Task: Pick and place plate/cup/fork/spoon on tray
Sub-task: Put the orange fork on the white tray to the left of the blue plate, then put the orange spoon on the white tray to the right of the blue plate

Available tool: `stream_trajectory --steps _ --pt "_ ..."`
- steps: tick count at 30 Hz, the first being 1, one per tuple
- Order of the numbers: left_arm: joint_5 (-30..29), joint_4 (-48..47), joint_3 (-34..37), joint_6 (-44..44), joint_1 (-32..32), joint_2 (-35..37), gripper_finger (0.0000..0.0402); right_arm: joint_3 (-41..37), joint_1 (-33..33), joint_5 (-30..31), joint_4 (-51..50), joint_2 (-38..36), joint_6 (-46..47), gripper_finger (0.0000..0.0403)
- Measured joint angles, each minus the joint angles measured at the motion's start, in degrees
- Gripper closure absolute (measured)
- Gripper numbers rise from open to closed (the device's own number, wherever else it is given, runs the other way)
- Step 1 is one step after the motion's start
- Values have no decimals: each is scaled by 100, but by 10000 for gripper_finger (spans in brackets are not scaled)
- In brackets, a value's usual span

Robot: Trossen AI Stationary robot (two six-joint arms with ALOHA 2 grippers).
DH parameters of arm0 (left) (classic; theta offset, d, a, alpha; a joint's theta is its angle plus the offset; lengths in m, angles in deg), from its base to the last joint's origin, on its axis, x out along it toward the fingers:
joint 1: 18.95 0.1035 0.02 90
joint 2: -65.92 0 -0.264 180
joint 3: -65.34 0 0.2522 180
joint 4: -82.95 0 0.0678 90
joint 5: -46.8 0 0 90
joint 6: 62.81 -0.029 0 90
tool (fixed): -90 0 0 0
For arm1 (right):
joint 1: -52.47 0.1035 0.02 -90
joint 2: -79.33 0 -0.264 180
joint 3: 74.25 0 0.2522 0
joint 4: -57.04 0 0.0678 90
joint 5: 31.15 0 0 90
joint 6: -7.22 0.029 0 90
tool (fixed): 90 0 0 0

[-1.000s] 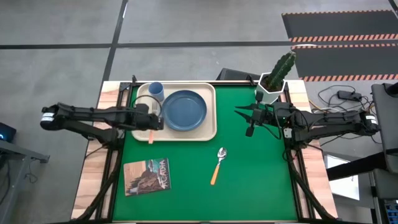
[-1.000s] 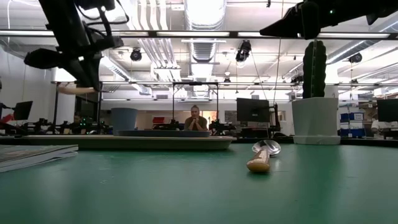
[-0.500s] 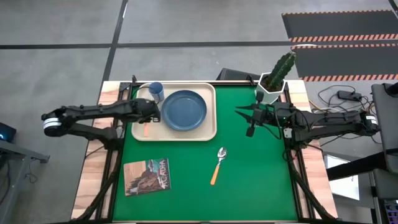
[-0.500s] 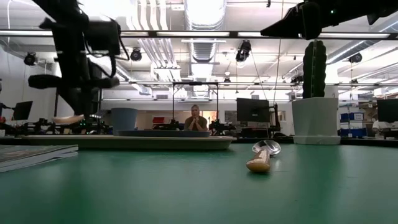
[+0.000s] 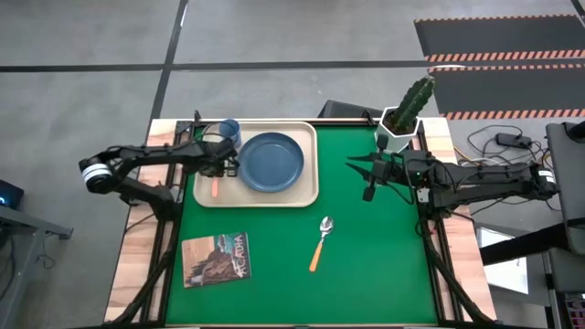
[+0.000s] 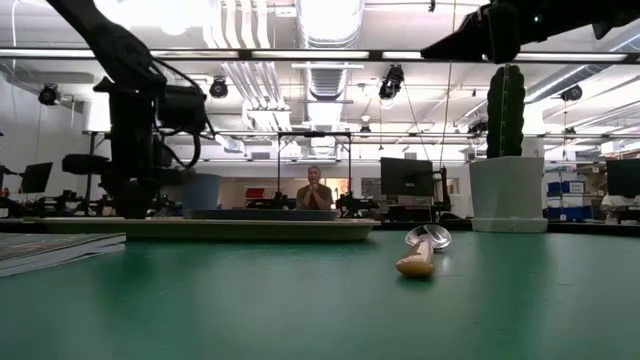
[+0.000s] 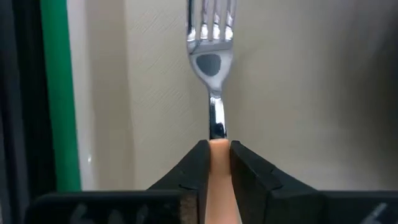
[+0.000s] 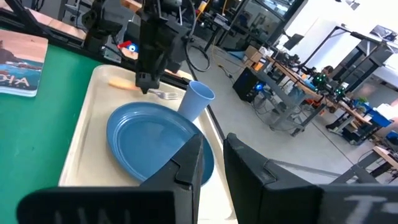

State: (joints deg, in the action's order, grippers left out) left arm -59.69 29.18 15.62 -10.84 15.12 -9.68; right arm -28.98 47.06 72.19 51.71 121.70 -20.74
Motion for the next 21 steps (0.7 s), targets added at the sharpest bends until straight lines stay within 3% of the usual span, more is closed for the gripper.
stream_trajectory --steps 11,21 --pt "-36 -66 0 -16 7 38 342 0 0 0 -61 7 91 349" --pt "27 -614 -7 17 -337 1199 340 0 0 2 8 4 80 349"
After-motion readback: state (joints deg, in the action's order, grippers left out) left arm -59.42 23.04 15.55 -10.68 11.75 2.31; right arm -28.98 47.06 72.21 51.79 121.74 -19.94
